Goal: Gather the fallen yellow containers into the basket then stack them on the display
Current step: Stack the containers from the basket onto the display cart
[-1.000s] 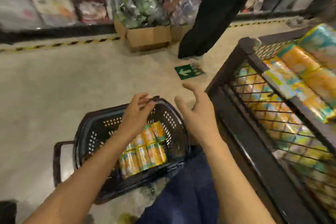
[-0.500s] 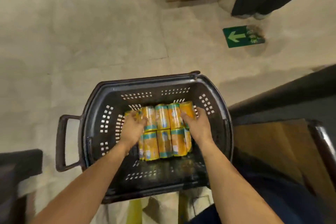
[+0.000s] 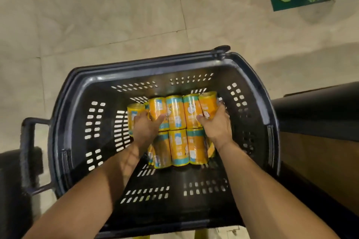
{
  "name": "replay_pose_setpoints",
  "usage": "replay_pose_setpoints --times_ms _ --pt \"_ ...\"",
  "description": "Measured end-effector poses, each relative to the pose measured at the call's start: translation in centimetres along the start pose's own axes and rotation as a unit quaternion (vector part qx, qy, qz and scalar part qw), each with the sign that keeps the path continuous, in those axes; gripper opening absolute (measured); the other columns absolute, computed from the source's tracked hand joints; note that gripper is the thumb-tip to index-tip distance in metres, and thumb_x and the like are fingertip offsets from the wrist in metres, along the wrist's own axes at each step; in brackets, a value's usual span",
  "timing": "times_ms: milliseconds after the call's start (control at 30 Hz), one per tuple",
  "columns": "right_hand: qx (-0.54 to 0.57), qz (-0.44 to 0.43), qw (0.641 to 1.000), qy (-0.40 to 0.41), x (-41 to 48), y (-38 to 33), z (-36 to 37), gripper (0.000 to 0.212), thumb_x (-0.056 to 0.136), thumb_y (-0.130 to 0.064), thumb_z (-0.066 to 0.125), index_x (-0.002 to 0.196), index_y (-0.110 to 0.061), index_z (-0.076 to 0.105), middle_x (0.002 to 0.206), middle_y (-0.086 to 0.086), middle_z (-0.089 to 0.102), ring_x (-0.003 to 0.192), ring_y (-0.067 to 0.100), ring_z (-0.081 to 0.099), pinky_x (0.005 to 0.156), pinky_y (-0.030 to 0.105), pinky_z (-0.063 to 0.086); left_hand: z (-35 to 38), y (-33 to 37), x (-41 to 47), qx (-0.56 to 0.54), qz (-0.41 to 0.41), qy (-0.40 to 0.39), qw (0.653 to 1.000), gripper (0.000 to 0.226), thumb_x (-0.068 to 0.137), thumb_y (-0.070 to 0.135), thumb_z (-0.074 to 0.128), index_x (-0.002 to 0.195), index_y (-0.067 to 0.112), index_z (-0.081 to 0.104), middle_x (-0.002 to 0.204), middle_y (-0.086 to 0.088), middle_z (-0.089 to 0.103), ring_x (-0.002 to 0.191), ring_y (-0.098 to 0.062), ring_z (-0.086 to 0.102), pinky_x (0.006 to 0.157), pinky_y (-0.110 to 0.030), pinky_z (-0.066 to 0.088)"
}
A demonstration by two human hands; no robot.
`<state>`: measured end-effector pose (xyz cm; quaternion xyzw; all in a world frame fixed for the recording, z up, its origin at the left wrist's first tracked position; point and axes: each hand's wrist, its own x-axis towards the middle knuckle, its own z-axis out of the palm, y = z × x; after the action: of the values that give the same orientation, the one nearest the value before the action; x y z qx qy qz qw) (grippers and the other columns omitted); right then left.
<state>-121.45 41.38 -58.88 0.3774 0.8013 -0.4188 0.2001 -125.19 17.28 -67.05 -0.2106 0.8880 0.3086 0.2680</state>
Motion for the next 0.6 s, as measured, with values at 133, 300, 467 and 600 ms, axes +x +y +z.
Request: replay_pose_setpoints --times_ms 133,300,467,600 --pt "-0.099 -0.002 0.994 0.053 0.5 0.3 0.9 0.084 0.082 -0.043 0.082 0.15 -0.015 0.041 0.146 0.014 0.045 0.138 0.036 0.042 0.116 0.049 0.038 2.0 -0.5 0.7 -0.011 -0.006 0.042 0.999 0.089 0.059 0.102 0.056 0.108 0.029 0.062 0.104 0.006 0.068 0.097 -0.018 0.066 0.086 -0.049 0.058" --pt "-0.155 -0.025 0.98 0.123 0.0 0.2 1.7 0.066 0.083 -0.043 0.083 0.133 -0.02 0.047 0.136 0.012 0.052 0.128 0.033 0.051 0.103 0.048 0.048 2.5 -0.8 1.2 -0.078 -0.012 0.03 0.996 0.073 0.063 0.088 0.074 0.099 0.025 0.071 0.095 0.006 0.076 0.085 -0.009 0.074 0.078 -0.041 0.063" --pt "-0.069 -0.008 0.992 0.102 0.0 0.2 1.8 0.085 0.084 -0.036 0.084 0.144 -0.013 0.029 0.13 0.013 0.061 0.119 0.033 0.062 0.097 0.049 0.054 1.1 1.8 -1.5 -0.1 -0.019 0.029 0.994 0.068 0.077 0.061 0.082 0.118 0.016 0.052 0.104 0.006 0.069 0.089 -0.014 0.066 0.078 -0.033 0.051" --pt "-0.105 -0.023 0.991 0.083 0.2 0.7 0.9 0.074 0.079 -0.056 0.081 0.135 -0.018 0.051 0.136 0.01 0.051 0.134 0.032 0.047 0.105 0.051 0.046 0.3 2.8 -2.6 -0.133 -0.024 0.021 0.991 0.056 0.085 0.044 0.082 0.117 0.016 0.045 0.094 0.01 0.062 0.08 -0.004 0.06 0.065 -0.018 0.047"
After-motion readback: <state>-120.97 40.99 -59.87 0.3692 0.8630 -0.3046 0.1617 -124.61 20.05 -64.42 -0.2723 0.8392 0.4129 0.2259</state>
